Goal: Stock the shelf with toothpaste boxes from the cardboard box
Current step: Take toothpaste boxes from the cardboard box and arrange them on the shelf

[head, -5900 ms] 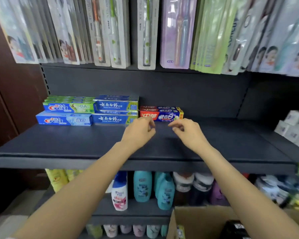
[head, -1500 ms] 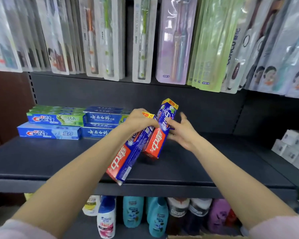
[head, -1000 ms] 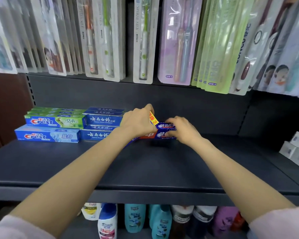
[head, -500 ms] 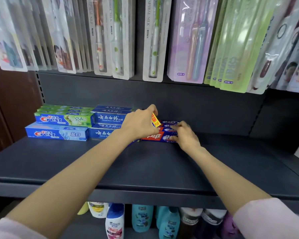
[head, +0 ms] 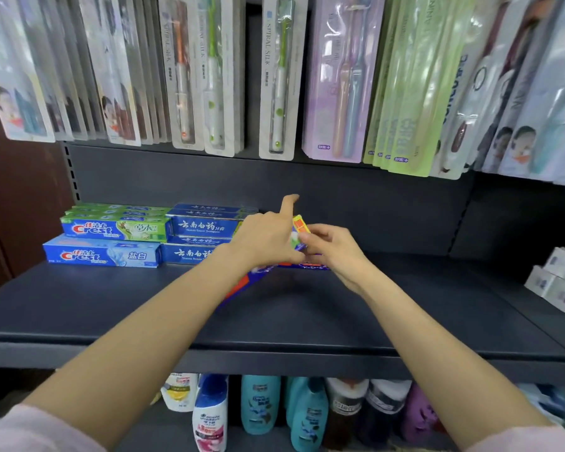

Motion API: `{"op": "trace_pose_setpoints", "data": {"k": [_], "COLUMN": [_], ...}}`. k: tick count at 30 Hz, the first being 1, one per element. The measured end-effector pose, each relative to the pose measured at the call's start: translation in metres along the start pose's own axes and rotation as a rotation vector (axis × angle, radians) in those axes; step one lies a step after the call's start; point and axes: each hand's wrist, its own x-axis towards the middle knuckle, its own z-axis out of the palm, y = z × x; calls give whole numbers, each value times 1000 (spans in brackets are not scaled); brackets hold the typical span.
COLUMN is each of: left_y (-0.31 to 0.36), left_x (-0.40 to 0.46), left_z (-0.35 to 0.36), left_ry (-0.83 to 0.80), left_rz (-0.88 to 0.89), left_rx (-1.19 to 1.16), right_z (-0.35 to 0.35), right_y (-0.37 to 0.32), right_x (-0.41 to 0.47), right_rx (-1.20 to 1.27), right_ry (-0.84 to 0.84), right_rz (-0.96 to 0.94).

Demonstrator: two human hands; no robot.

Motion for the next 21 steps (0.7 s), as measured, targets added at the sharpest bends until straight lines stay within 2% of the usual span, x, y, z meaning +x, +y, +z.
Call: {"op": "trace_pose_setpoints", "data": {"k": [6, 8, 10, 12, 14, 15, 17, 19, 21], "left_y": [-36, -42, -42, -40, -39, -38, -36, -33, -34], "left_x": [-19, -22, -20, -16, -11, -8, 0, 8, 18], "left_z": [-3, -2, -2, -2, -3, -3, -2, 1, 6], "left_ry": [-241, -242, -221, -211, -207, -204, -195, -173, -143], "left_rz": [-105, -115, -103, -93, -76, -62, -27, -3, -5], "left_rx": [-247, -281, -271, -234, -172, -127, -54, -35, -61], "right_z": [-27, -31, -29, -27, -24, -23, -19, -16, -16], "right_y": [9, 12, 12, 11, 7, 5, 0, -6, -12], "right_x": [-7, -10, -9, -5, -3, -2, 2, 12, 26], "right_rx": [150, 182, 113, -162, -585, -781, -1079, -1194, -1163], "right_ry": [184, 189, 232, 340, 398, 381, 238, 63, 12], "right_rz": [-3, 11, 24, 17, -24, -95, -261, -266, -188]}}
